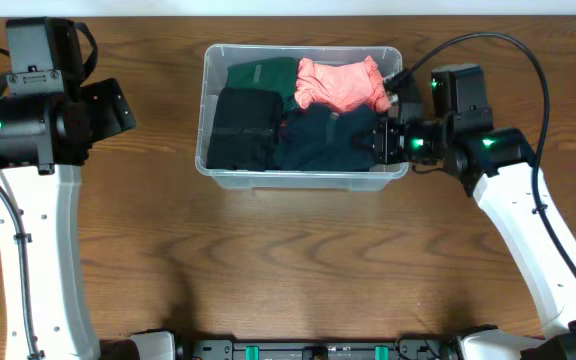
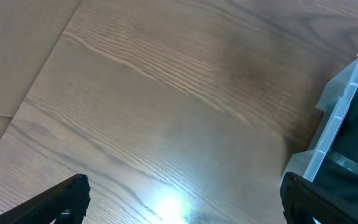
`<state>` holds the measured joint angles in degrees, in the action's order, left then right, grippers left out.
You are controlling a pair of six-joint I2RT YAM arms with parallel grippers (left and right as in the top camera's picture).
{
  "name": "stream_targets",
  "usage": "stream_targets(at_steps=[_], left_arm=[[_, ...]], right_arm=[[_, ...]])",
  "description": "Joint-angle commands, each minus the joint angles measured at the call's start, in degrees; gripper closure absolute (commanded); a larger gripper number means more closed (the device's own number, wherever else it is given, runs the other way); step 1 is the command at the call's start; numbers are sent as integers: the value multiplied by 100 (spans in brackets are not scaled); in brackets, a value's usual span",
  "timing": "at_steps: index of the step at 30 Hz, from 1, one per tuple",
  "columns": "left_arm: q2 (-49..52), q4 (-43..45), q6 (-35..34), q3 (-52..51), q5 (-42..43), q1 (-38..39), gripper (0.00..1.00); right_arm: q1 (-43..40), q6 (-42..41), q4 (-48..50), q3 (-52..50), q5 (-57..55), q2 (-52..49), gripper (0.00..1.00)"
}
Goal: Pack container
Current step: 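Lift the navy garment and carry it over the bin's right side, then lower the navy garment into the bin and open the right gripper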
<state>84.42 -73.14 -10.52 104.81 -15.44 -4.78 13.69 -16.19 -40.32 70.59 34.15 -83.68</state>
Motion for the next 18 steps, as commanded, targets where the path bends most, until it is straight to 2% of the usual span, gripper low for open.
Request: stream_targets(at_steps=[1, 4, 9, 11, 16, 18], left_arm=[[-9, -13, -9, 31, -70, -20, 2], [-9, -13, -11, 31, -70, -20, 2], [-9, -13, -11, 31, -70, -20, 2], [-9, -13, -11, 31, -70, -20, 2], [-9, -13, -9, 31, -70, -20, 2], [-9, -13, -9, 31, -70, -20, 2]], right_arm=[[59, 57, -160, 0, -603, 48, 56], [55, 61, -210, 7, -935, 55, 41], [48, 205, -122, 201, -1327, 55, 39], [48, 391, -13, 369, -1384, 55, 46], [72, 605, 162, 817, -1585, 52, 80], [105, 621, 232, 852, -1600, 52, 89]])
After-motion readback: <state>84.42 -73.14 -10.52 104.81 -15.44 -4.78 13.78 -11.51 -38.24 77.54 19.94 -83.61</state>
